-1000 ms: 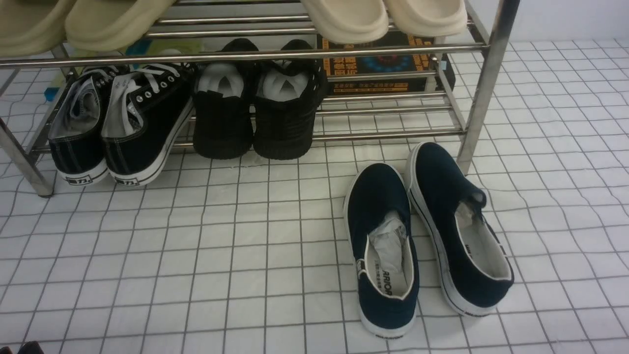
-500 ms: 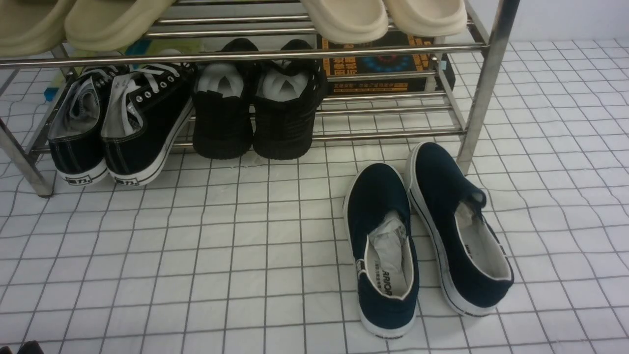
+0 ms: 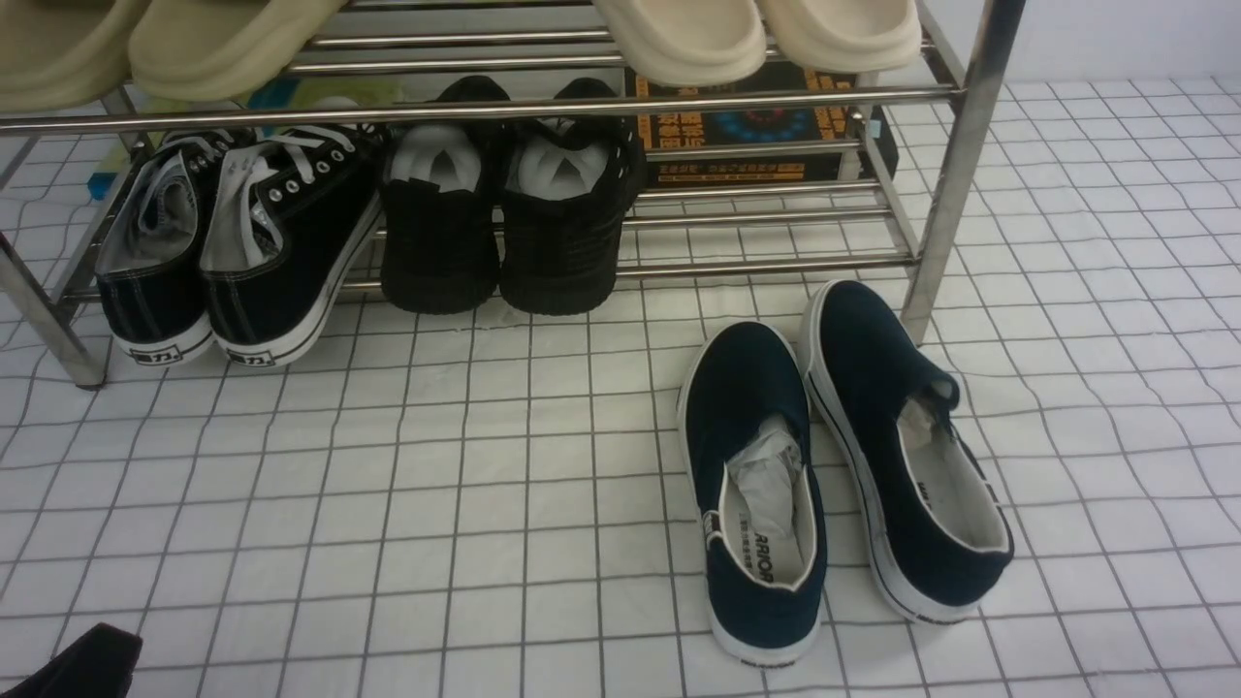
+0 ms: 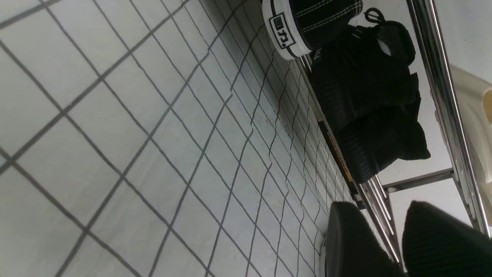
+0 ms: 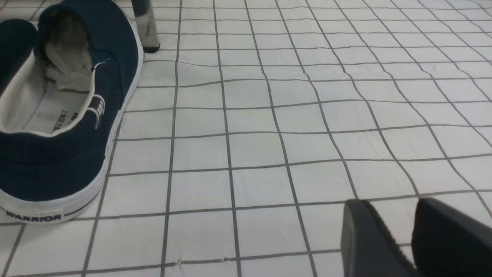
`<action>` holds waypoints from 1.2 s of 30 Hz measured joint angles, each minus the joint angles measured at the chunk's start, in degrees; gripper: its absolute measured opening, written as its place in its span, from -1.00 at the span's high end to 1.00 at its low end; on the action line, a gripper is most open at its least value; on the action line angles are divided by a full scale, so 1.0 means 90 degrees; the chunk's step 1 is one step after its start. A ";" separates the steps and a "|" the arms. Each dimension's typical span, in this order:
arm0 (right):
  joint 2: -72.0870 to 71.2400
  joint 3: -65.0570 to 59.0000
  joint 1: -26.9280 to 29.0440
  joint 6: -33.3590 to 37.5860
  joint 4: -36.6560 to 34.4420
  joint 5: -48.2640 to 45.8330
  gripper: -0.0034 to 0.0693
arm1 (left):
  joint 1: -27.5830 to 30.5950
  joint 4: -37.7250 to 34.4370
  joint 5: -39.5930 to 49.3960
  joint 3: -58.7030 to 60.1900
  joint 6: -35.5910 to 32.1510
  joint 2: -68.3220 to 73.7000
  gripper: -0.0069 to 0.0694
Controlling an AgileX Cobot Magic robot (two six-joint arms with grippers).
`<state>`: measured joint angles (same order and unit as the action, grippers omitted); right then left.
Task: Take the shoes off the shelf with your hand from the white checkered tablecloth.
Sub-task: 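Grasp the leftmost shoe on the bottom shelf of the shoe rack with the left gripper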
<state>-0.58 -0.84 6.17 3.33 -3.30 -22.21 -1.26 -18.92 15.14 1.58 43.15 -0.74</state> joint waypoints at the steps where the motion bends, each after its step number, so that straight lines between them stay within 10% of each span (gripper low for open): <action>1: 0.0000 0.0000 0.0000 0.0000 0.0000 0.0000 0.33 | 0.0000 0.0000 0.0000 0.0000 0.0000 0.0000 0.19; 7: 0.0000 0.0000 0.0000 0.0000 0.0000 0.0000 0.32 | 0.0000 0.0123 0.0107 -0.0449 -0.0502 0.0000 0.38; 12: 0.0000 0.0000 0.0000 0.0000 0.0000 0.0000 0.30 | 0.0000 0.1858 0.1466 -0.2358 -0.0704 0.0950 0.79; 24: 0.0000 0.0000 0.0000 0.0000 0.0000 0.0000 0.27 | 0.0020 0.5898 0.5183 -0.4574 -0.0611 0.5952 0.80; 32: 0.0000 0.0000 0.0000 0.0000 0.0000 0.0000 0.27 | 0.0203 0.5201 0.4924 -0.6438 -0.0960 0.7847 0.78; 36: 0.0000 0.0000 0.0000 0.0000 0.0000 0.0000 0.27 | 0.1127 0.3517 0.4809 -0.7728 -0.1973 0.8590 0.78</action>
<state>-0.58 -0.84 6.17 3.33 -3.30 -22.21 8.89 12.73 58.42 -67.98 25.40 76.56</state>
